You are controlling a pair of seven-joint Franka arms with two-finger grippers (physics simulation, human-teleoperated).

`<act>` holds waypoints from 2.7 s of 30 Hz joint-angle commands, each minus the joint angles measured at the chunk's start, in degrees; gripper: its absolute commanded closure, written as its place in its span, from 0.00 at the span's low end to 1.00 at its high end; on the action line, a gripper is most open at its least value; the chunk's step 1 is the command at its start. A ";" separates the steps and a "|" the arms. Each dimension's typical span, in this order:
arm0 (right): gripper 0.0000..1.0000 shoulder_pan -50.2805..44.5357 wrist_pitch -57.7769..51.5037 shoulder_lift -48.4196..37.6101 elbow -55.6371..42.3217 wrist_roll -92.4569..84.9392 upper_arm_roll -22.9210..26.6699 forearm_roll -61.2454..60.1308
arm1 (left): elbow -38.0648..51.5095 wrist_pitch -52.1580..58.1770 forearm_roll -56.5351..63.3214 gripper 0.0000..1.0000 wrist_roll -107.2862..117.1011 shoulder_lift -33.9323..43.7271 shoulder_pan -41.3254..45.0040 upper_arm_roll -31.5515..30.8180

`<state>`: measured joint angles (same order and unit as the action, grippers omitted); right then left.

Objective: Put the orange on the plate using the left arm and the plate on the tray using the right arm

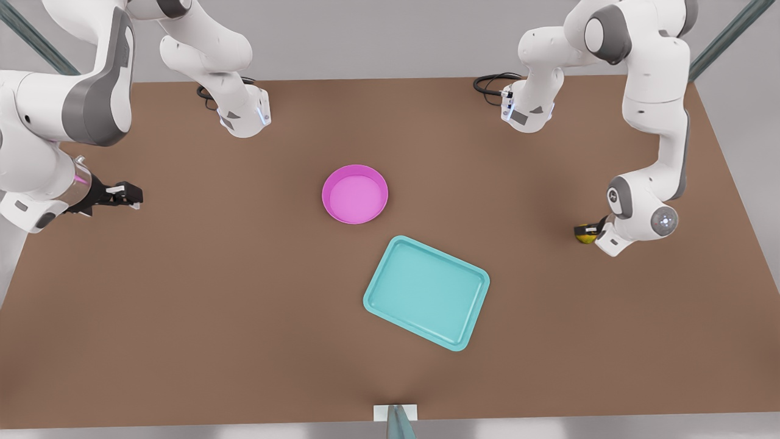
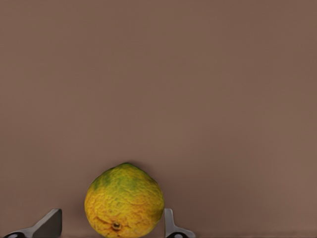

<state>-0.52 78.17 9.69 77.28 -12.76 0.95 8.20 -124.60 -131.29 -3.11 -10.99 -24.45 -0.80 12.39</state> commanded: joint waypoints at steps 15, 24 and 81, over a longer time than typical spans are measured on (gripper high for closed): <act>0.00 0.00 -0.12 0.42 -0.03 -0.42 0.01 -0.03 | 0.15 -0.90 -0.23 0.00 -5.97 -2.71 0.01 -0.35; 0.00 0.00 -0.03 0.68 -0.03 -0.51 0.01 -0.47 | 1.29 -0.29 -0.41 0.21 -5.18 -1.83 0.01 -0.43; 0.00 -0.79 0.05 4.37 6.29 -0.51 0.01 -9.07 | 53.32 56.04 -9.37 0.00 52.15 -3.68 38.87 -3.52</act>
<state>-0.92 78.58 14.07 81.74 -13.32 0.97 3.99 -70.72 -97.56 -12.35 46.22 -32.24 41.85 6.68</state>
